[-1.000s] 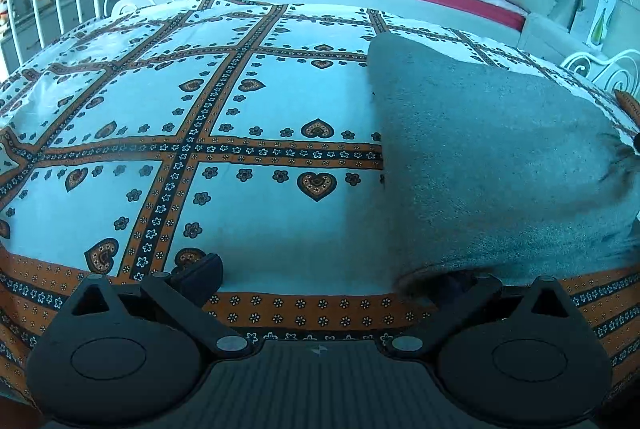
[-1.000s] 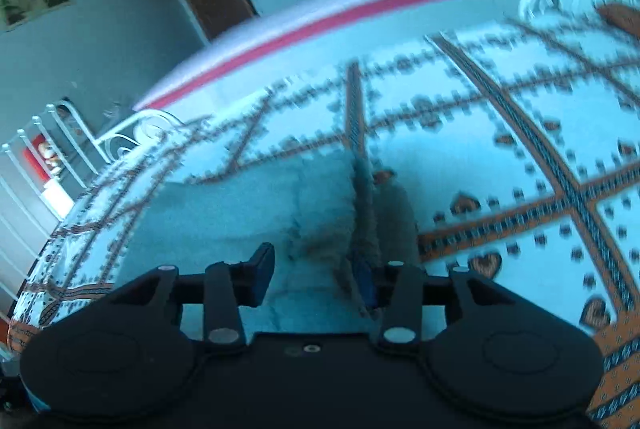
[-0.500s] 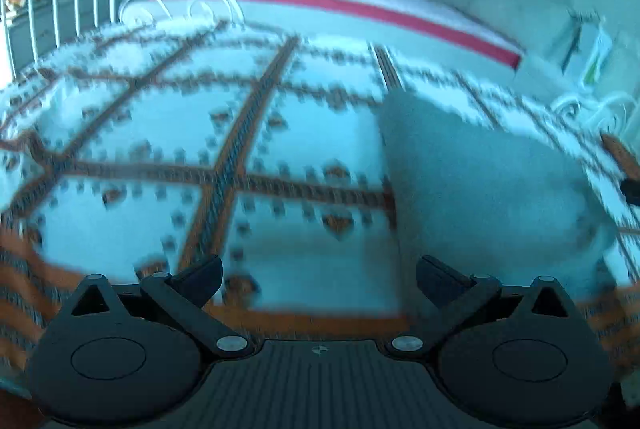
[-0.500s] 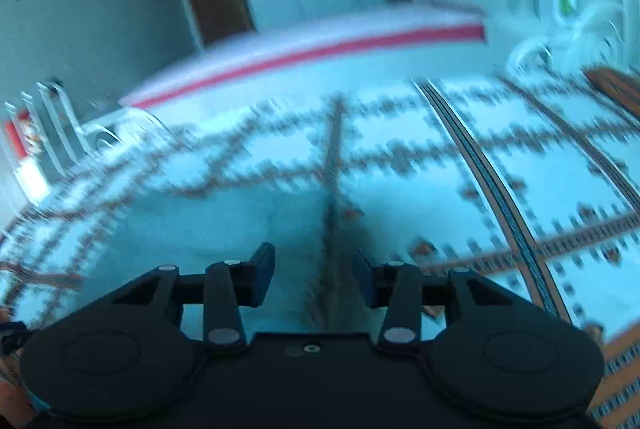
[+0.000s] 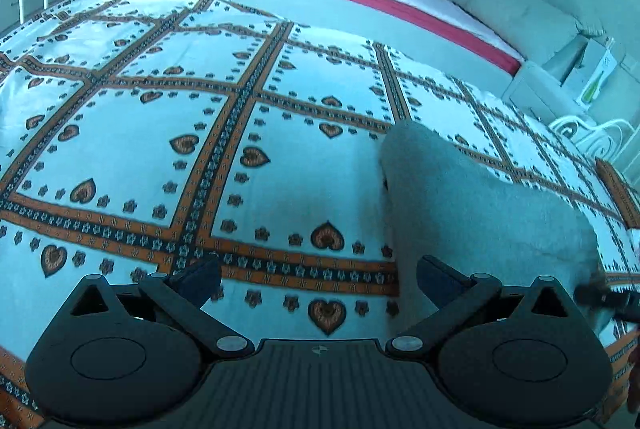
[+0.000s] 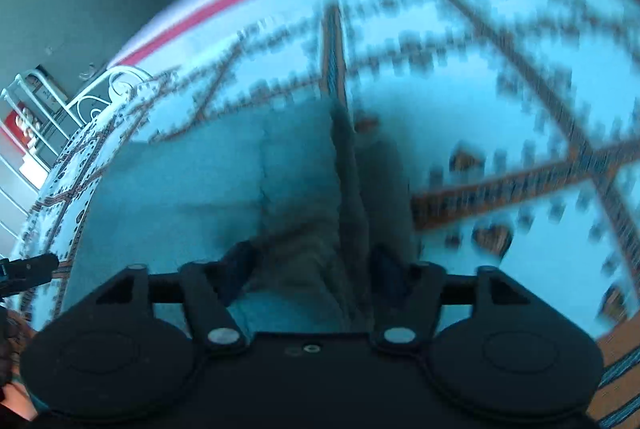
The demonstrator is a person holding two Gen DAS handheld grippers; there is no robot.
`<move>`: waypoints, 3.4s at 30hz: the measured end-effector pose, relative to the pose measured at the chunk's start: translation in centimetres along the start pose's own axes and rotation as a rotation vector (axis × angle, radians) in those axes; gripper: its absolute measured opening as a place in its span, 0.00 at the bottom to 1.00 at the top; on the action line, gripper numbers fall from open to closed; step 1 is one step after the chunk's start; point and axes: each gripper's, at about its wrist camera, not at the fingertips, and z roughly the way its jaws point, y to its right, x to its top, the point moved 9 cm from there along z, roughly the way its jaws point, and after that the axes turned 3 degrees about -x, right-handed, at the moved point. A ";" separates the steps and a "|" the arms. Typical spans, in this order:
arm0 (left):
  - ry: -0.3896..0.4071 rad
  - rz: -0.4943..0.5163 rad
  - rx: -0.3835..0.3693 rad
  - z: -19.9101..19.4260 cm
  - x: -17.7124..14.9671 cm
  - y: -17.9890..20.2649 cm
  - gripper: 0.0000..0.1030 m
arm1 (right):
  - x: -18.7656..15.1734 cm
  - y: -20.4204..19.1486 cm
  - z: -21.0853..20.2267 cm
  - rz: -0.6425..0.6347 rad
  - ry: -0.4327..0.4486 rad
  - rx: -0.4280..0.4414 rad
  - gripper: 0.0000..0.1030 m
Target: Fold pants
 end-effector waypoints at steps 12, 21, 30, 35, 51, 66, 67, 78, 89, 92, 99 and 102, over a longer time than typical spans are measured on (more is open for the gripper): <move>0.021 0.005 -0.008 0.3 0.5 0.6 1.00 | 0.5 -0.8 -3.6 -0.019 0.112 0.059 0.17; 0.015 0.026 0.000 0.5 0.2 0.9 1.00 | 1.7 -1.1 -6.7 -0.128 0.302 -0.064 0.32; -0.021 0.062 -0.032 1.8 -0.5 3.0 1.00 | 0.2 -3.7 -2.7 -0.368 0.169 -0.078 0.30; -0.046 0.087 -0.099 2.7 -1.1 4.6 1.00 | 2.3 0.4 -5.2 -0.180 0.203 -0.027 0.65; -0.143 -0.057 -0.306 6.3 -1.6 5.0 1.00 | -0.3 6.2 -1.0 0.353 -0.007 0.269 0.75; -0.194 0.035 -0.420 5.7 -6.8 9.2 0.52 | 1.0 2.5 1.0 0.211 -0.068 0.307 0.47; -0.184 0.003 -0.434 5.4 -6.6 9.0 0.42 | 1.2 2.4 0.8 0.215 -0.066 0.312 0.44; -0.021 -0.052 -0.508 1.0 -1.0 7.0 0.29 | 7.6 -1.6 0.0 0.185 0.065 0.423 0.36; -0.016 0.075 -0.172 6.0 2.4 6.9 0.86 | 16.6 4.3 11.1 0.269 0.075 0.134 0.64; 0.016 0.067 -0.161 4.4 0.5 5.7 0.87 | 16.2 6.1 9.1 0.301 0.161 0.118 0.63; 0.056 0.147 -0.095 3.7 -3.2 5.0 0.98 | 13.0 2.9 8.8 0.033 0.124 0.059 0.76; 0.075 0.127 -0.078 0.6 -2.7 5.3 0.98 | 13.1 3.9 6.9 0.129 0.155 0.066 0.80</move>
